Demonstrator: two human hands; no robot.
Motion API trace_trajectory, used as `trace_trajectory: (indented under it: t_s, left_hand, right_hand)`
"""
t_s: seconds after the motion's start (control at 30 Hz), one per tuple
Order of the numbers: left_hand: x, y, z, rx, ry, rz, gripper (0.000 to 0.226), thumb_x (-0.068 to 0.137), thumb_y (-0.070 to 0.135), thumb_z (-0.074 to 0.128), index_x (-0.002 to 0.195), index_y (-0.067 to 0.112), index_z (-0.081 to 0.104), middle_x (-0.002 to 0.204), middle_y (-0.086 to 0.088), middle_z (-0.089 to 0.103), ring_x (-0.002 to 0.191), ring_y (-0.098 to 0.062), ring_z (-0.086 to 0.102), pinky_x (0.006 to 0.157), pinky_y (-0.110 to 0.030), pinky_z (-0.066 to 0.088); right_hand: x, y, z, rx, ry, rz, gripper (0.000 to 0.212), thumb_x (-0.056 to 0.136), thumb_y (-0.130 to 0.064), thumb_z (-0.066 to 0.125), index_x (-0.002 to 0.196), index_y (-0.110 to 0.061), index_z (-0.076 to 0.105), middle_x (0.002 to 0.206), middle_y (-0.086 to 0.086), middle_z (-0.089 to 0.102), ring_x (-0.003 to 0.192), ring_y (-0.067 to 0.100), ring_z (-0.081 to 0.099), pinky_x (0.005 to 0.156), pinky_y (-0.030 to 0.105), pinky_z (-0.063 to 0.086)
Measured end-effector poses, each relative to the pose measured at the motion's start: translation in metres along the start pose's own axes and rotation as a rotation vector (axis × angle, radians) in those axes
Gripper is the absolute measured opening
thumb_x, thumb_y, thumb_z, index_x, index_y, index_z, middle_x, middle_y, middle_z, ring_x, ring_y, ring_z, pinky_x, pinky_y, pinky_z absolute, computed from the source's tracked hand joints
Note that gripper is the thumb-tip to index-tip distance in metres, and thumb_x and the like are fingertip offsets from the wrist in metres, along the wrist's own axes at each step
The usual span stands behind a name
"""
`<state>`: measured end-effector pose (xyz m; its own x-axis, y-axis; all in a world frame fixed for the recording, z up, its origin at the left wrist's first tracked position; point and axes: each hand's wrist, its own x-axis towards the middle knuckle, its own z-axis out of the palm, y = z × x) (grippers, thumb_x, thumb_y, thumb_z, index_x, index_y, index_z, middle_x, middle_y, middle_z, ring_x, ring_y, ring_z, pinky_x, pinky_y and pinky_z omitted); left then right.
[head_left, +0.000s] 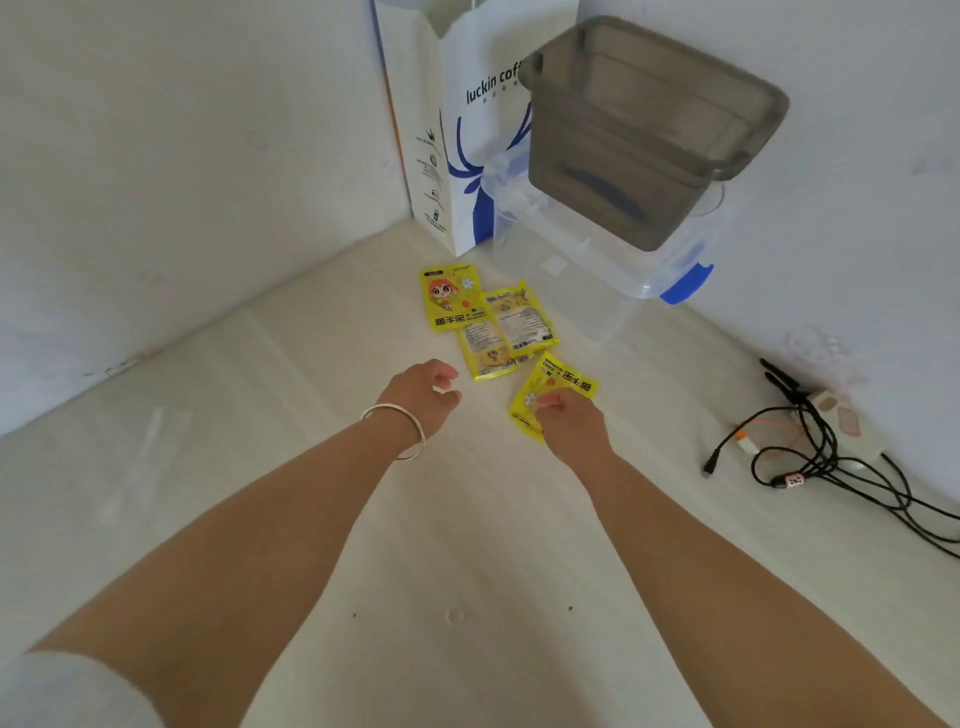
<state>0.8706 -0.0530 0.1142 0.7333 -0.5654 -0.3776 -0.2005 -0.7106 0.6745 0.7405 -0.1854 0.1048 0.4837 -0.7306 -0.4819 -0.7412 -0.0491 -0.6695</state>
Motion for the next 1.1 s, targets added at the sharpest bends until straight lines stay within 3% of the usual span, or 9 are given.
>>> trace_trajectory:
  t_s: [0.1, 0.17, 0.3, 0.4, 0.6, 0.67, 0.8, 0.93, 1.1]
  left_hand:
    - [0.031, 0.009, -0.006, 0.104, -0.017, -0.044, 0.032, 0.089, 0.026, 0.057, 0.119, 0.017, 0.058, 0.125, -0.002, 0.061, 0.116, -0.021, 0.056, 0.1, -0.031, 0.041]
    - [0.051, 0.014, -0.002, 0.158, -0.033, -0.093, 0.038, 0.09, 0.031, 0.056, 0.124, 0.016, 0.055, 0.13, -0.004, 0.058, 0.122, -0.023, 0.052, 0.102, -0.031, 0.039]
    - [0.085, 0.033, 0.013, 0.015, -0.044, -0.373, 0.046, 0.09, 0.039, 0.053, 0.123, 0.007, 0.057, 0.129, -0.009, 0.059, 0.119, -0.028, 0.055, 0.094, -0.03, 0.041]
    - [0.102, 0.049, 0.022, -0.102, 0.045, -0.478, 0.041, 0.089, 0.025, 0.055, 0.125, 0.005, 0.052, 0.129, -0.011, 0.058, 0.118, -0.029, 0.056, 0.086, -0.031, 0.043]
    - [0.118, 0.058, 0.038, -0.254, 0.184, -0.579, 0.049, 0.084, 0.013, 0.062, 0.125, 0.003, 0.038, 0.131, -0.018, 0.049, 0.116, -0.034, 0.055, 0.092, -0.037, 0.046]
    - [0.118, 0.06, 0.043, -0.29, 0.177, -0.594, 0.053, 0.083, 0.015, 0.065, 0.125, 0.001, 0.037, 0.13, -0.018, 0.051, 0.117, -0.034, 0.055, 0.091, -0.037, 0.045]
    - [0.116, 0.058, 0.05, -0.265, 0.105, -0.591, 0.044, 0.083, 0.024, 0.065, 0.119, 0.001, 0.054, 0.118, -0.014, 0.064, 0.108, -0.03, 0.062, 0.072, -0.028, 0.041]
    - [0.11, 0.057, 0.046, -0.204, -0.007, -0.532, 0.042, 0.087, 0.038, 0.06, 0.111, 0.003, 0.062, 0.115, -0.014, 0.065, 0.111, -0.032, 0.06, 0.085, -0.032, 0.045]
    - [0.096, 0.057, 0.042, -0.089, -0.1, -0.445, 0.047, 0.097, 0.04, 0.037, 0.119, 0.005, 0.059, 0.126, -0.015, 0.059, 0.118, -0.032, 0.054, 0.094, -0.032, 0.04]
  right_hand:
    - [0.025, -0.017, 0.0, -0.027, 0.067, 0.025, 0.034, 0.085, -0.012, 0.047, 0.113, -0.019, 0.063, 0.111, 0.001, 0.062, 0.098, 0.025, 0.061, 0.085, 0.032, 0.051]
    - [0.043, -0.028, 0.001, -0.072, 0.102, 0.003, 0.039, 0.084, -0.013, 0.046, 0.119, -0.021, 0.06, 0.122, 0.004, 0.058, 0.108, 0.029, 0.06, 0.09, 0.038, 0.051]
    - [0.078, -0.042, 0.005, -0.156, 0.156, -0.012, 0.039, 0.089, -0.017, 0.046, 0.127, -0.021, 0.054, 0.133, 0.005, 0.048, 0.123, 0.026, 0.05, 0.096, 0.037, 0.046]
    - [0.1, -0.047, 0.012, -0.272, 0.157, -0.039, 0.039, 0.094, -0.02, 0.043, 0.134, -0.019, 0.047, 0.138, 0.004, 0.045, 0.128, 0.025, 0.041, 0.098, 0.037, 0.04]
    - [0.127, -0.061, 0.025, -0.332, 0.197, -0.015, 0.049, 0.095, -0.035, 0.048, 0.139, -0.015, 0.04, 0.139, 0.008, 0.044, 0.131, 0.028, 0.036, 0.103, 0.038, 0.033]
    - [0.13, -0.064, 0.031, -0.314, 0.159, 0.039, 0.056, 0.092, -0.043, 0.052, 0.138, -0.013, 0.039, 0.137, 0.01, 0.047, 0.13, 0.03, 0.039, 0.102, 0.038, 0.033]
    - [0.132, -0.066, 0.038, -0.279, 0.069, 0.087, 0.049, 0.09, -0.046, 0.055, 0.123, -0.01, 0.054, 0.126, 0.012, 0.058, 0.123, 0.032, 0.048, 0.095, 0.037, 0.04]
    - [0.124, -0.071, 0.033, -0.112, -0.02, 0.101, 0.037, 0.089, -0.038, 0.056, 0.111, -0.009, 0.059, 0.113, 0.012, 0.063, 0.112, 0.032, 0.057, 0.077, 0.03, 0.039]
    - [0.101, -0.067, 0.02, 0.084, 0.048, 0.13, 0.034, 0.09, -0.034, 0.052, 0.111, -0.01, 0.061, 0.094, 0.005, 0.059, 0.098, 0.031, 0.061, 0.076, 0.034, 0.045]
